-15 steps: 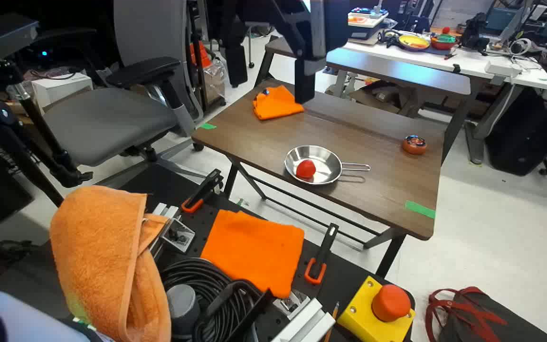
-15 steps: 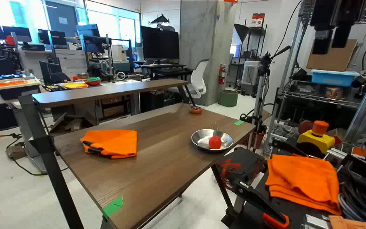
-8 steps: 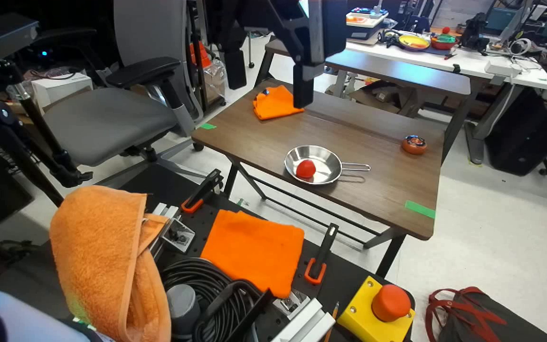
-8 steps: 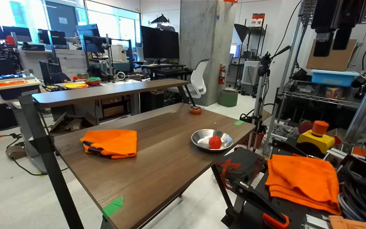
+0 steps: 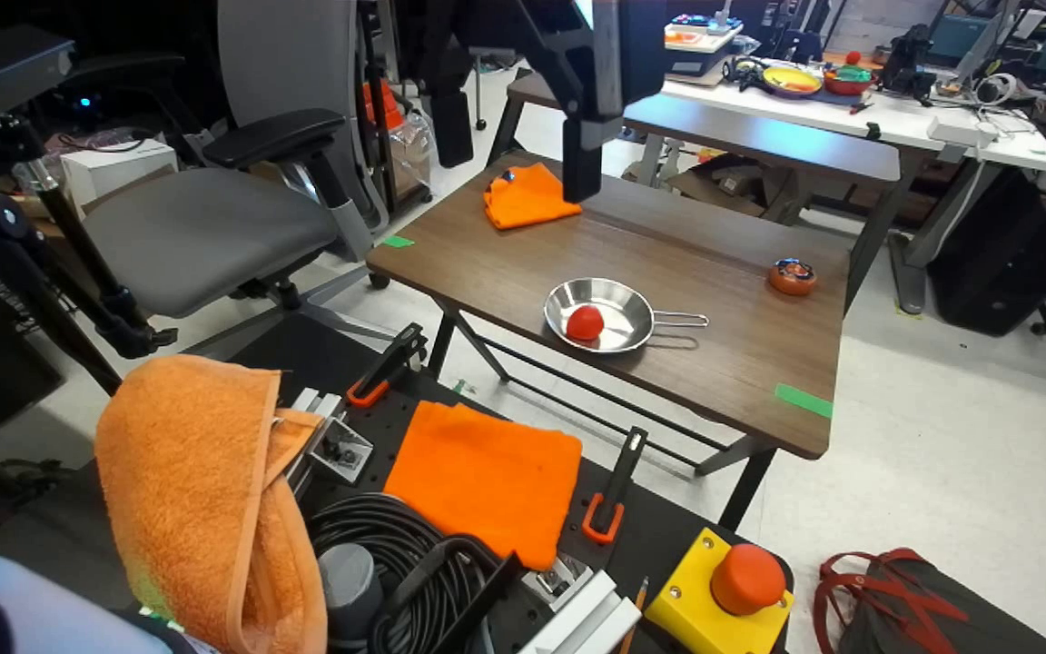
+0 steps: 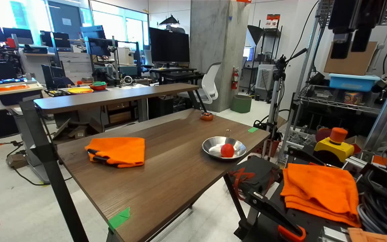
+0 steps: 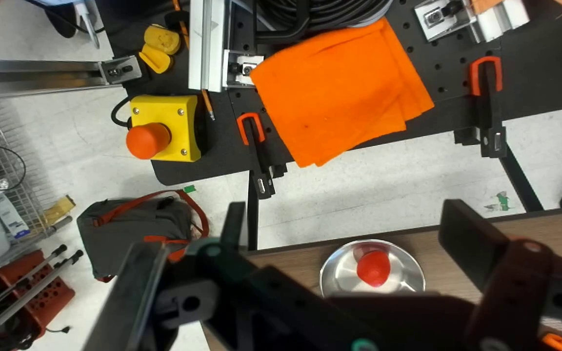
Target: Move the donut to the left
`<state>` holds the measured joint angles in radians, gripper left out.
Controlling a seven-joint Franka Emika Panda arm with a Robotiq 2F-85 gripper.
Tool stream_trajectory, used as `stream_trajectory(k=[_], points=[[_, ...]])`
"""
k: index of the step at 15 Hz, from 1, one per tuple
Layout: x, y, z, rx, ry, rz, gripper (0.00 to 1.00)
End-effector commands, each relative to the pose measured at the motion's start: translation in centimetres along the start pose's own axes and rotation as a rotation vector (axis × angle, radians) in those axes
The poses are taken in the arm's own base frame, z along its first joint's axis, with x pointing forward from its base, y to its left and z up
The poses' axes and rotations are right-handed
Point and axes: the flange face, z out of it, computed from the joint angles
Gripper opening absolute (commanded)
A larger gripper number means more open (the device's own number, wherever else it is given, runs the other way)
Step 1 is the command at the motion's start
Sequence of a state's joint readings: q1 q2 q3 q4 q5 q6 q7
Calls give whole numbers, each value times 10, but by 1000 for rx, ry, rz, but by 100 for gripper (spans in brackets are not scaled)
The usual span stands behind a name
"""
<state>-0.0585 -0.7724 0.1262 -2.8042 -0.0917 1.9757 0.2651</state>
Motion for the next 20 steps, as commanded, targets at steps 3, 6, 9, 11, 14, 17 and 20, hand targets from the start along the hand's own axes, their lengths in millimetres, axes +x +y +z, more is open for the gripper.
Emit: stream_trajectory(k=[3, 6, 9, 11, 14, 17, 20], points=[[51, 32, -27, 65, 93, 93, 100], [94, 58, -36, 69, 190, 145, 100], [145, 90, -31, 42, 238, 170, 100], [179, 104, -20, 54, 223, 190, 100], [230, 117, 3, 57, 189, 228, 100], [281, 121, 25, 88, 146, 248, 100], [325, 126, 43, 125, 103, 280, 100]])
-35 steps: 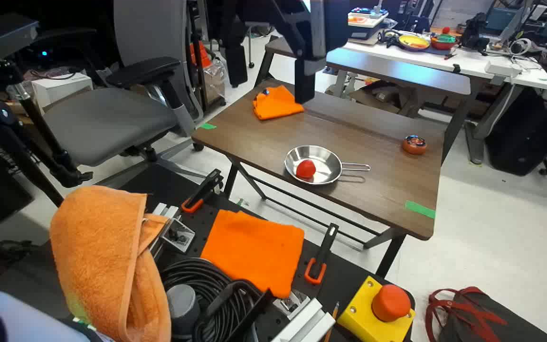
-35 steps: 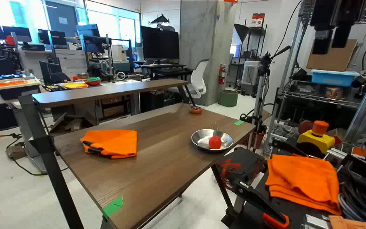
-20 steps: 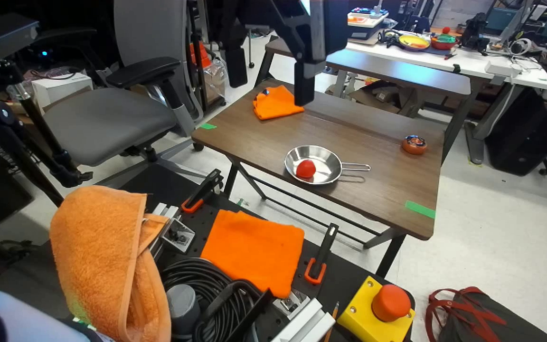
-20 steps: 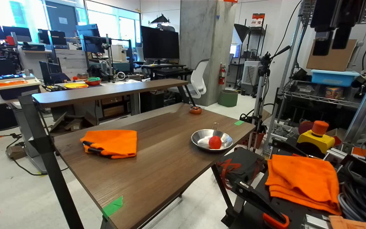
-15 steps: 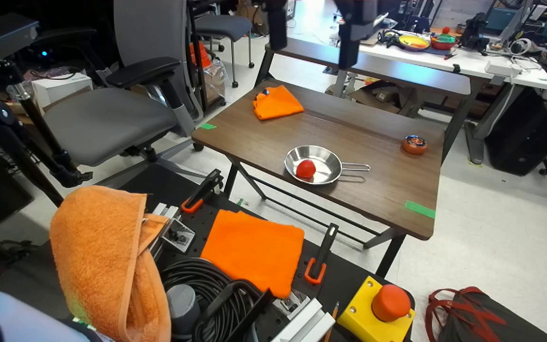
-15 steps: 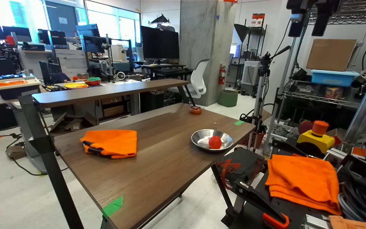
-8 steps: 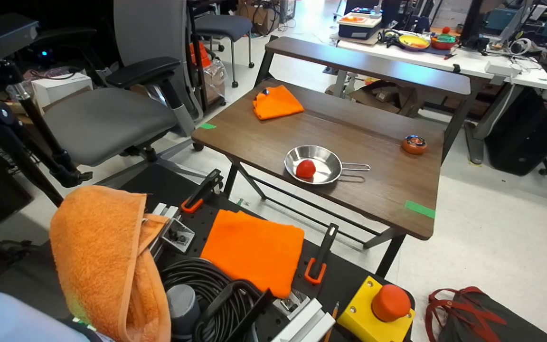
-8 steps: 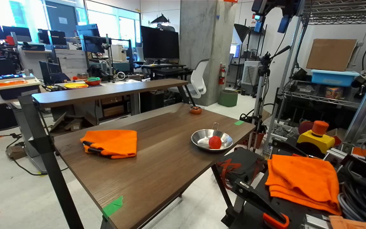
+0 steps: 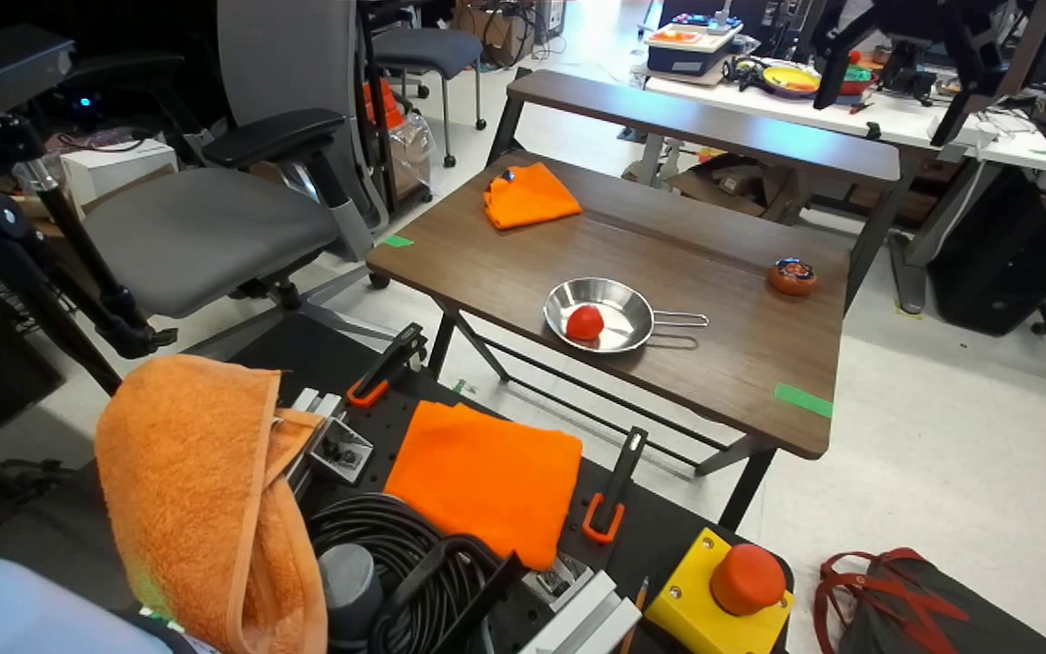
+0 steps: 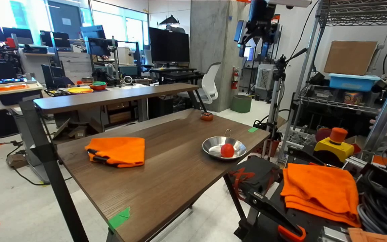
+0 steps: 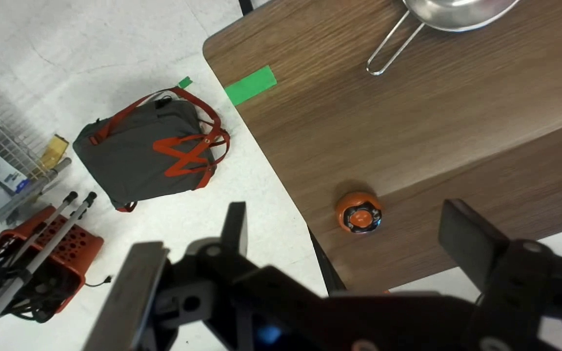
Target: Move the donut to the left
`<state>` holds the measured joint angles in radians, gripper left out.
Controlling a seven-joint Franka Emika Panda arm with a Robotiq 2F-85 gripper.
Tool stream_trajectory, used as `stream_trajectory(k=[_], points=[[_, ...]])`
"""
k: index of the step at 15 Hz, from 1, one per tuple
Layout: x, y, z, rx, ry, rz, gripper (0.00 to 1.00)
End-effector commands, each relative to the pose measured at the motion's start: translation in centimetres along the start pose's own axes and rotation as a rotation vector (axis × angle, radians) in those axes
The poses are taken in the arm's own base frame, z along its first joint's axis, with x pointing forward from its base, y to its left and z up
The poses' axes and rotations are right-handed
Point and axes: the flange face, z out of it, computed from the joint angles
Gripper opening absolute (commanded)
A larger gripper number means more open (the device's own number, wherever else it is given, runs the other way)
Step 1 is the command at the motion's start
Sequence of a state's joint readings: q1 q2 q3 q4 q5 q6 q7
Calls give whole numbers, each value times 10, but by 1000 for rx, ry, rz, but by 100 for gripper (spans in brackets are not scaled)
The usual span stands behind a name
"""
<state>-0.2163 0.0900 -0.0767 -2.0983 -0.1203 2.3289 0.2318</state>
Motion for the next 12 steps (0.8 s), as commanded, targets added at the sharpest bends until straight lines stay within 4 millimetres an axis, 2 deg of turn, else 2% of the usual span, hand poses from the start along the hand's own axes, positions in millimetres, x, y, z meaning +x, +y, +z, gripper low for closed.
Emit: stream_trajectory(k=[1, 6, 12], points=[[58, -8, 26, 36, -53, 47, 100], [111, -18, 78, 37, -91, 117, 100], [150, -52, 149, 55, -150, 240, 100]])
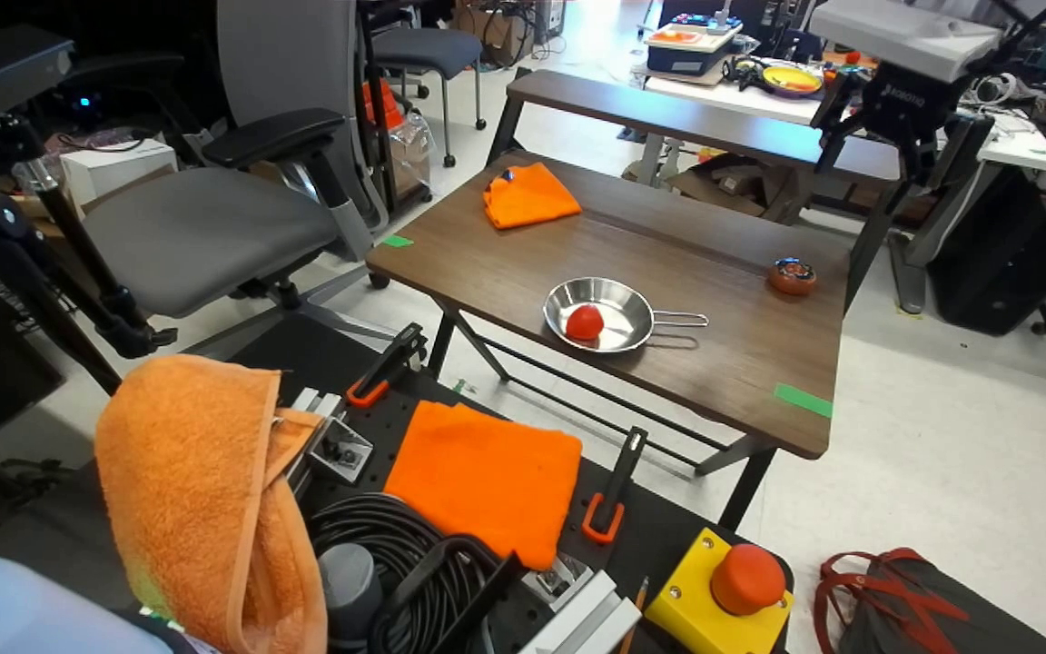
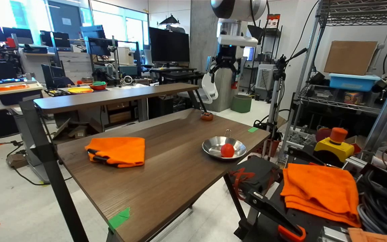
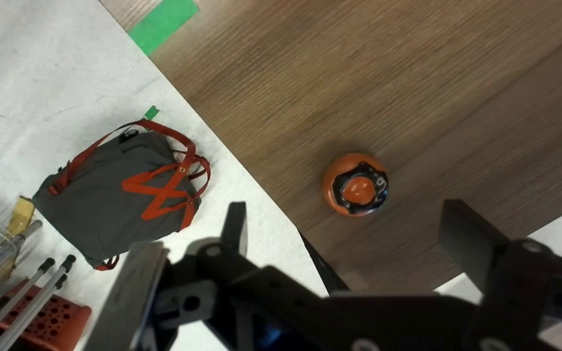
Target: Move the donut to the left
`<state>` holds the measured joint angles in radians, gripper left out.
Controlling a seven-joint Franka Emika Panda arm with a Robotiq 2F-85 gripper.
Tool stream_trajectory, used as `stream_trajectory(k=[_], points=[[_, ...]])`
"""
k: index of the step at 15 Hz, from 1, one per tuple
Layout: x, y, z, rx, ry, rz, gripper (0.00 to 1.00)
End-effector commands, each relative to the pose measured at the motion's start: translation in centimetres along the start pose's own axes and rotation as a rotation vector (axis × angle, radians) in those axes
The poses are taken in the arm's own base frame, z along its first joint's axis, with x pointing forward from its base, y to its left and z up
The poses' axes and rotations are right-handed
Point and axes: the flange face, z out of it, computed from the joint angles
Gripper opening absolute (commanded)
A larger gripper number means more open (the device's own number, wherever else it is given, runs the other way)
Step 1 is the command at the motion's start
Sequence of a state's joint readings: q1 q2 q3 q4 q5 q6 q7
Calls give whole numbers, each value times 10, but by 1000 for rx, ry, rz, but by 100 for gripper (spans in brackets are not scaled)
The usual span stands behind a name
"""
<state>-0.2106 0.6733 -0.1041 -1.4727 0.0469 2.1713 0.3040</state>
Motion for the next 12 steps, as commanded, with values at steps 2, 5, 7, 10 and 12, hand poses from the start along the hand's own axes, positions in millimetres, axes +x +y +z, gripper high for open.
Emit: stream_trajectory(k=[2, 5, 7, 10, 12], points=[[31, -39, 42, 22, -33, 108, 100], [38, -55, 69, 27, -65, 170, 100], [42, -58, 84, 30, -102, 214, 100], [46, -58, 109, 12, -138, 281, 100], [49, -53, 124, -8, -153, 329, 100]])
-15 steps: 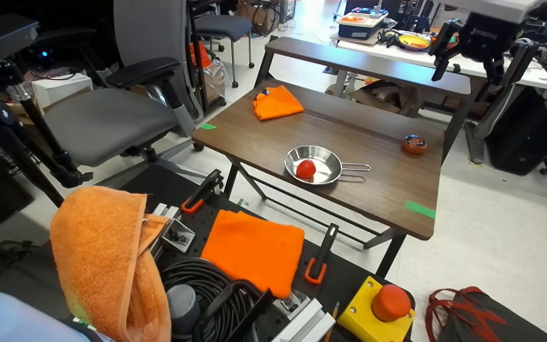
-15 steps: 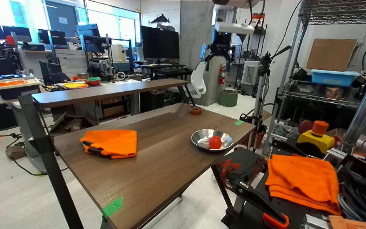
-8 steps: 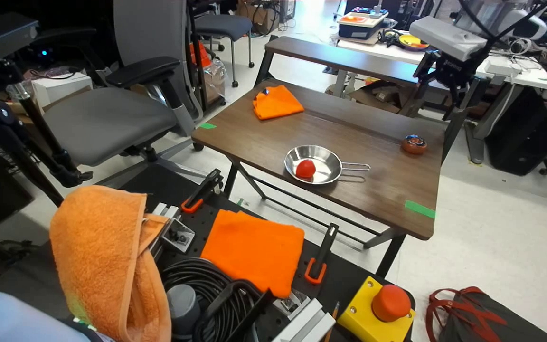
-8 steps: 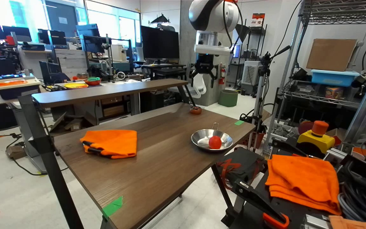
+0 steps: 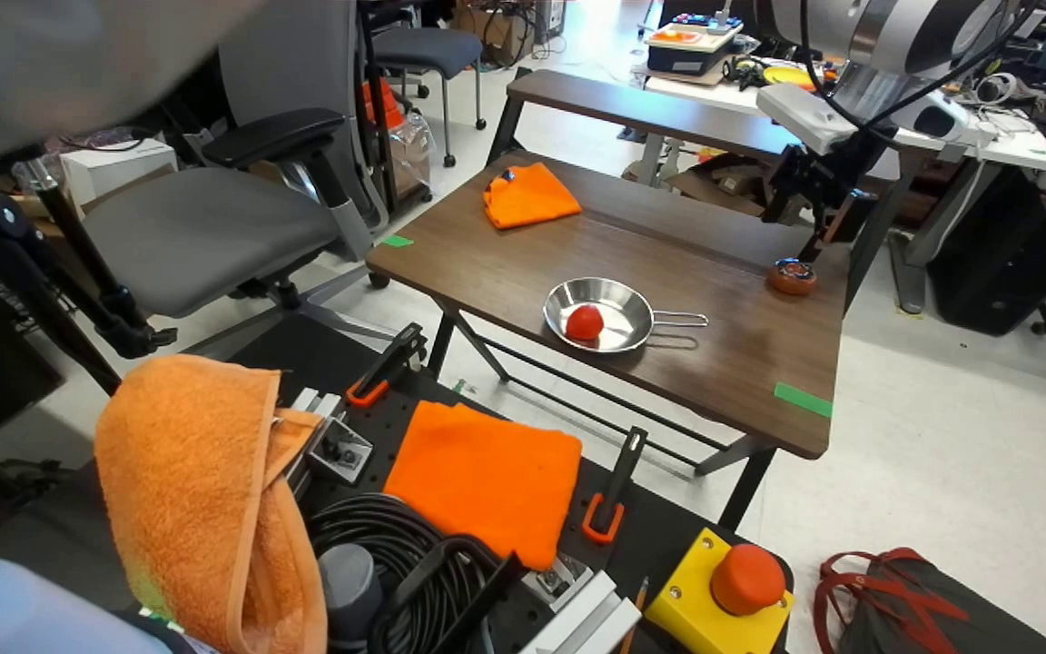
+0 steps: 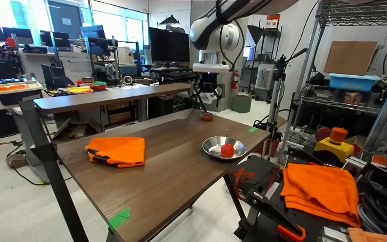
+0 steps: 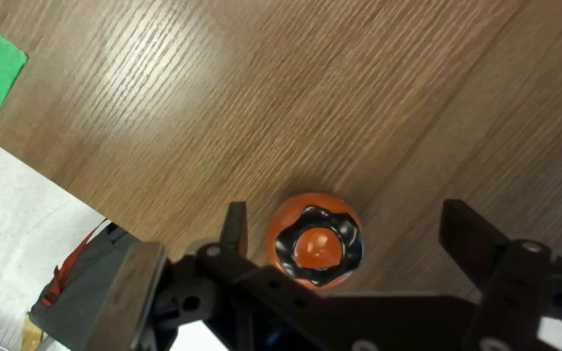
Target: Move the donut to the left
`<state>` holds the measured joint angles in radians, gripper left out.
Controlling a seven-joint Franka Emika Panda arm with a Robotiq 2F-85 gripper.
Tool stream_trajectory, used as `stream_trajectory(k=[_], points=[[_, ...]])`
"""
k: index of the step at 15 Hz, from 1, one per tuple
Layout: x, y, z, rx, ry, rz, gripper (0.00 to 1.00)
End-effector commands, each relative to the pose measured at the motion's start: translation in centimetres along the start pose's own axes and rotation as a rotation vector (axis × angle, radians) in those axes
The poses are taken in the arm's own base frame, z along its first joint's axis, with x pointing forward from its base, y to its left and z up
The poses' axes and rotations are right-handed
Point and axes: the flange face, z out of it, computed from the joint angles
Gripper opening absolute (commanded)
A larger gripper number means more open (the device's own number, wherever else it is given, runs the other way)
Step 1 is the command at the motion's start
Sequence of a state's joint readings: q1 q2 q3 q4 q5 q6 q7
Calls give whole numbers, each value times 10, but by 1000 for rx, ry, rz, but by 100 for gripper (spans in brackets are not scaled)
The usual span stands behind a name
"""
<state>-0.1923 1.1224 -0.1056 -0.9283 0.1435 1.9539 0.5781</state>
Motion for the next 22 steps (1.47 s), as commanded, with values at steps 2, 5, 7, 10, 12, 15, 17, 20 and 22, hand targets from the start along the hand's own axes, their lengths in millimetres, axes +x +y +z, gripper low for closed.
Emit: stream_trajectory(k=[2, 5, 7, 10, 12, 15, 17, 20, 22], points=[[19, 3, 29, -24, -13, 122, 100], [23, 5, 41, -40, 4, 173, 100], [24, 4, 40, -40, 22, 193, 100], [27, 3, 36, -47, 53, 216, 100], [29, 6, 37, -68, 66, 238, 94], [30, 17, 46, -119, 63, 280, 95], [28, 20, 52, -153, 56, 297, 98], [24, 20, 60, -189, 53, 308, 88], [24, 20, 62, -205, 60, 316, 72]])
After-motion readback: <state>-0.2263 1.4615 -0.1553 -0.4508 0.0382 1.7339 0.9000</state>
